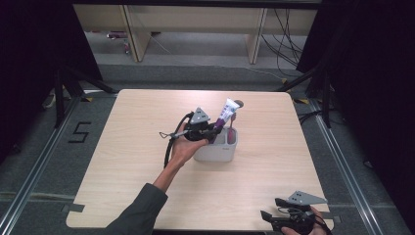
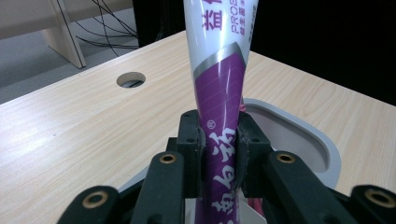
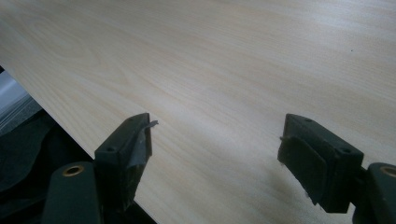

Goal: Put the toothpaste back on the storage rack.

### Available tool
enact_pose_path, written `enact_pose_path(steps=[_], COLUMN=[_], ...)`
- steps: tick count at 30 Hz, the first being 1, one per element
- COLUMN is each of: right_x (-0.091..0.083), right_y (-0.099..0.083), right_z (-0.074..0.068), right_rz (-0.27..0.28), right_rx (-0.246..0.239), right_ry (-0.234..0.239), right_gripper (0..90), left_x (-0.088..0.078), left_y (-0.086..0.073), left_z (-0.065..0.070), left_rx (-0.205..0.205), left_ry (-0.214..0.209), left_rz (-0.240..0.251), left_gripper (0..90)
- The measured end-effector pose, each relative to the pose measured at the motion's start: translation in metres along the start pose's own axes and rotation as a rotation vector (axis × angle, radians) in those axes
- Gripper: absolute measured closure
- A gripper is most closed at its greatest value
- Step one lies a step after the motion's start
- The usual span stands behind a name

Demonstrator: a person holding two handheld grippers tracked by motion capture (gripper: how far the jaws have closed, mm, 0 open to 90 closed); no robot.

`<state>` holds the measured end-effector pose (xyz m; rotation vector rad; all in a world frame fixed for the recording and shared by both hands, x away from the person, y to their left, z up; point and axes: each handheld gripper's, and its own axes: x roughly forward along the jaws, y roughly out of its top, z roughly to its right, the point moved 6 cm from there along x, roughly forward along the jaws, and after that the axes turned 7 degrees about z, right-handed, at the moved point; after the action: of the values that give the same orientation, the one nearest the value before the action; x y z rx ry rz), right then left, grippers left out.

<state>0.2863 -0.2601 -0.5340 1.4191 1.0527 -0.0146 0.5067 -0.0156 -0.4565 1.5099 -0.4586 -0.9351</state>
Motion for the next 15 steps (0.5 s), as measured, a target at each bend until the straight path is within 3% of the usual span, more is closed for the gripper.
enact_pose_path(steps=[3, 7, 10, 15], right_x=[0.001, 0.001, 0.001, 0.002], right_y=[-0.001, -0.001, -0.001, -0.002], right_z=[-0.003, -0.003, -0.002, -0.003], right_rz=[-0.002, -0.004, -0.005, -0.011], right_rx=[0.021, 0.016, 0.013, 0.010], right_ry=[0.021, 0.016, 0.017, 0.022], right_gripper=[25.5, 25.5, 25.5, 25.5], left_x=[0.000, 0.000, 0.000, -0.004], left_y=[-0.003, -0.007, -0.012, -0.015], left_z=[0.001, 0.002, 0.002, 0.007], left_rx=[0.024, 0.036, 0.079, 0.102], left_ry=[0.004, -0.008, 0.009, 0.002], left_rz=[-0.024, -0.035, -0.070, -0.078], left_gripper=[74.4, 73.5, 70.6, 69.3])
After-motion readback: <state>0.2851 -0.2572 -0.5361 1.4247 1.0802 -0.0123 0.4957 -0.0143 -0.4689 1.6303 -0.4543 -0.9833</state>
